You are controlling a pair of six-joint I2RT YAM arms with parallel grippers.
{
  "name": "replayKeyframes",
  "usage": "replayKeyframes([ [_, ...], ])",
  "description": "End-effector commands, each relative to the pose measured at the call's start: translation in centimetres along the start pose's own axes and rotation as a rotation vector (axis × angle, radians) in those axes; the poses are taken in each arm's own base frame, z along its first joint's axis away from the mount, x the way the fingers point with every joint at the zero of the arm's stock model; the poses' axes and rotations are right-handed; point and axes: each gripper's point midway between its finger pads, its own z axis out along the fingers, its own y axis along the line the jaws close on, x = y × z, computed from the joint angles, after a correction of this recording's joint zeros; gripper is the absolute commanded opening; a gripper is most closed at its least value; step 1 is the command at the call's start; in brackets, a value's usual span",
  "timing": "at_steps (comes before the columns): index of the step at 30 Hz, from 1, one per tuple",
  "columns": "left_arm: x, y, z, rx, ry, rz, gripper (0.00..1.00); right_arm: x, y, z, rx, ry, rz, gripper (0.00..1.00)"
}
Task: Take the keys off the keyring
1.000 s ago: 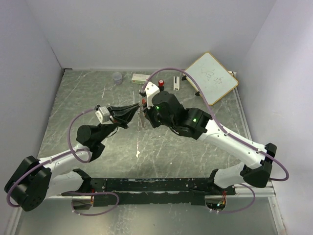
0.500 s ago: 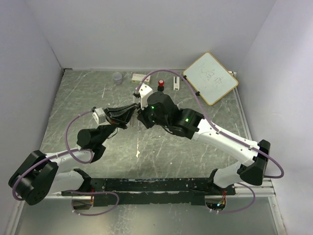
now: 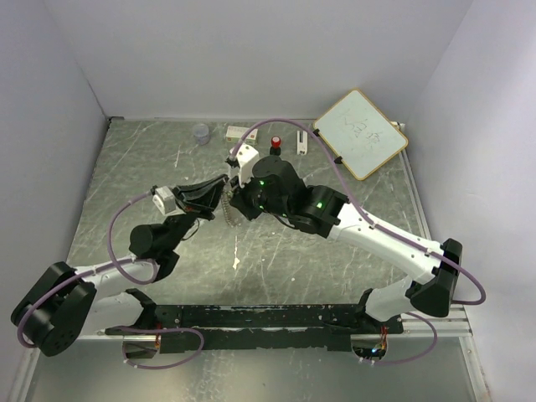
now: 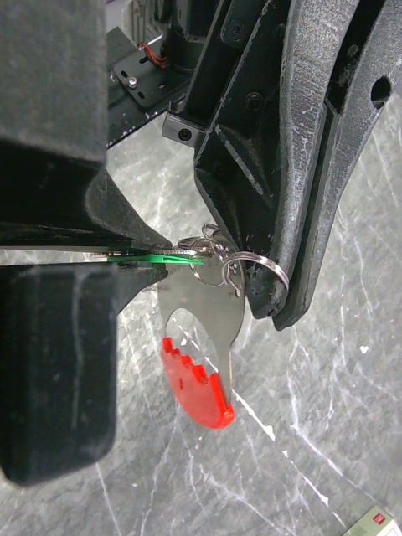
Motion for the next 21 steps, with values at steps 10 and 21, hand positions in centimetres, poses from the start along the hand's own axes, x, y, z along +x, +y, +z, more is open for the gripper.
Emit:
replayKeyframes([
  [10,-4.7,3.0,-0.1,-0.18,-0.147,0.135,0.07,-0.5,1.4,-1.6,-0.064,0.017,0.01,0.0],
  [21,-4.4,5.6,-0.5,-0.308,-0.098,0.242,0.07,-1.5,1.6,-2.5,-0.066,0.016,0.004,0.0],
])
